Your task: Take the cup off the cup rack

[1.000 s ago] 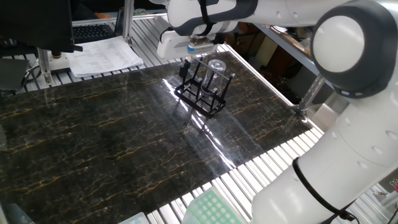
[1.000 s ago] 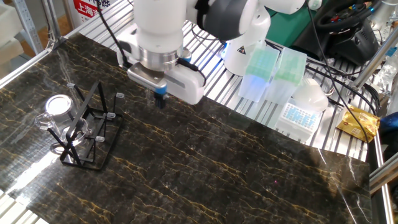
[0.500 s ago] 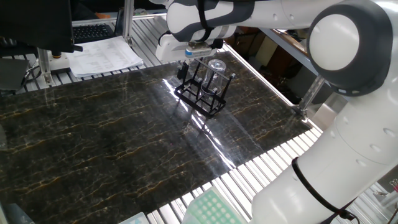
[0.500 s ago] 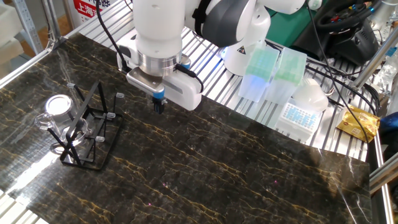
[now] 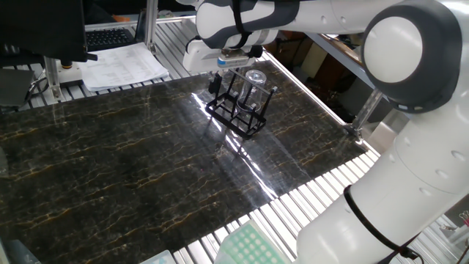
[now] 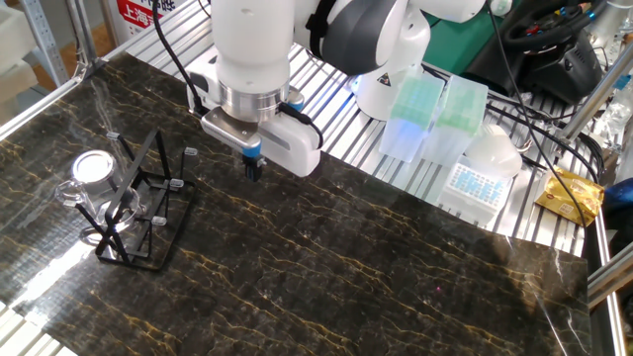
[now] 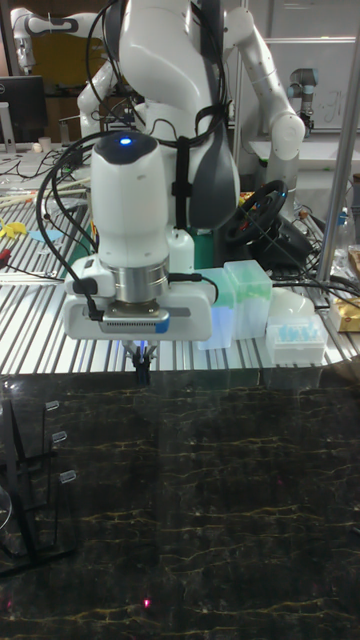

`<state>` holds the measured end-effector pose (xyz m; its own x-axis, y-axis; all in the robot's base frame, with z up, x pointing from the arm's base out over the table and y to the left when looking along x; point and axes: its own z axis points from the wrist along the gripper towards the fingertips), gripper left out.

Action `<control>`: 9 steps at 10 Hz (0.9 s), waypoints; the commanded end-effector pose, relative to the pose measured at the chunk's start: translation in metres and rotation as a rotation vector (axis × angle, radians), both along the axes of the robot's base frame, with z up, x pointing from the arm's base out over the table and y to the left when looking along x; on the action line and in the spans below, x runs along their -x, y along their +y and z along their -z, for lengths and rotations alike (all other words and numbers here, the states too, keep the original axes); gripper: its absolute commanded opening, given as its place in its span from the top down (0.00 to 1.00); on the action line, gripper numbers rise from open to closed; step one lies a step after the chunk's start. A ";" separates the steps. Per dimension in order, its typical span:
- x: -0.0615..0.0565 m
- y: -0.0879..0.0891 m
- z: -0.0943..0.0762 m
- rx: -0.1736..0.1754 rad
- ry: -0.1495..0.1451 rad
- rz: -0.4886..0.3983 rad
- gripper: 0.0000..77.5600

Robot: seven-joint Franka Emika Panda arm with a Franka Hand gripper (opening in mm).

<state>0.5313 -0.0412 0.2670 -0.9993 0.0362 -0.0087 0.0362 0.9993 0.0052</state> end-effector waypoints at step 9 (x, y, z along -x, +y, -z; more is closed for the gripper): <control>-0.002 0.003 0.012 -0.030 -0.014 -0.055 1.00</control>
